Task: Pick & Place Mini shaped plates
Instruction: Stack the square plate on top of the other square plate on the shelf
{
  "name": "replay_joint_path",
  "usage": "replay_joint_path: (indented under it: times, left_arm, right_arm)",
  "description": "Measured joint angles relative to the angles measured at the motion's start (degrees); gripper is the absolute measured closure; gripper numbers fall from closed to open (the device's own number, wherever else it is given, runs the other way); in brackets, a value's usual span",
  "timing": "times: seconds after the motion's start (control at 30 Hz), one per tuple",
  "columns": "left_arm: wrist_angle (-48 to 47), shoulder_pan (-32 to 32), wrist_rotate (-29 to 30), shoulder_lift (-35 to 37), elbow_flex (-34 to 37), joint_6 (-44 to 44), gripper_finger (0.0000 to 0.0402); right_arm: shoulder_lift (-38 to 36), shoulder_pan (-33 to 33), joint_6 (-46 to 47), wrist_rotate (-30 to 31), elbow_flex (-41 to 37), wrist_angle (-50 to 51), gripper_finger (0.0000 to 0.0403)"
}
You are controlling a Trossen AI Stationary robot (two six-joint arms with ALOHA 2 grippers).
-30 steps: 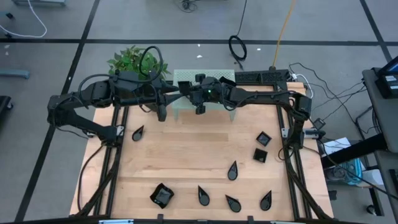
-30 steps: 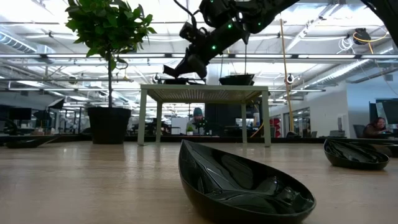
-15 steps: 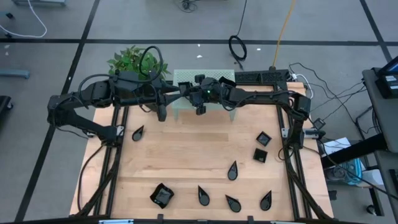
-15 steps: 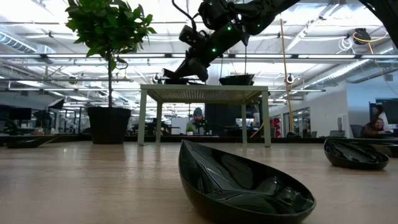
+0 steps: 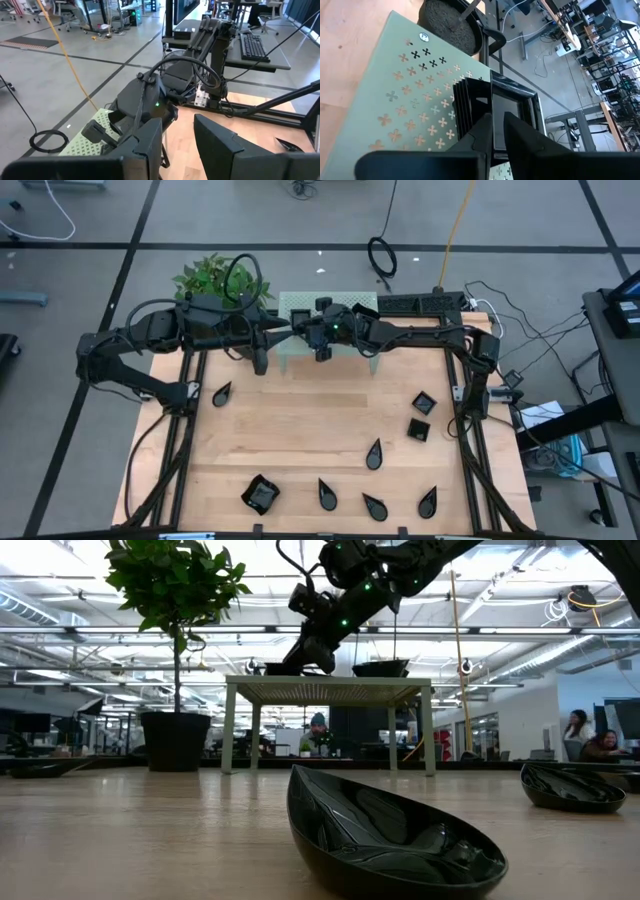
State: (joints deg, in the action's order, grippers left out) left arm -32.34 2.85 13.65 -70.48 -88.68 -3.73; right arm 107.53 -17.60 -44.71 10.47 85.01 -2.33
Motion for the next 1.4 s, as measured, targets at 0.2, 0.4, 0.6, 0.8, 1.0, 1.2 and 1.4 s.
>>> replay_joint_path:
  times: [0.2,0.4,0.6,0.8,1.0,1.2,1.4]
  left_arm:
    - [0.0,0.0,0.0,0.0,0.0,-0.9,0.0282]
    - [0.0,0.0,0.0,0.0,0.0,-1.1,0.0282]
    - [0.0,0.0,0.0,0.0,0.0,-1.1,0.0282]
    - [0.0,0.0,0.0,0.0,0.0,-1.3,0.0282]
    - [-0.9,0.0,-0.1,0.0,0.0,-1.3,0.0282]
    - [-3.3,0.0,-0.5,0.0,0.0,-0.1,0.0282]
    - [-4.2,0.0,-0.5,0.0,0.0,0.7,0.0282]
  right_arm:
    - [0.0,0.6,0.1,-0.1,0.0,0.0,0.0339]
    - [-2.4,3.0,0.3,-0.1,0.0,0.6,0.0335]
    - [-6.5,5.0,8.4,0.3,0.0,2.6,0.0336]
    - [-12.8,6.6,28.8,0.0,0.0,14.6,0.0337]
    - [-19.3,10.3,45.9,-0.2,-0.7,37.7,0.0337]
    - [-24.4,15.0,61.4,-3.3,-4.6,57.4,0.0335]
    - [-28.5,17.7,83.9,-10.8,-15.0,64.2,0.0310]
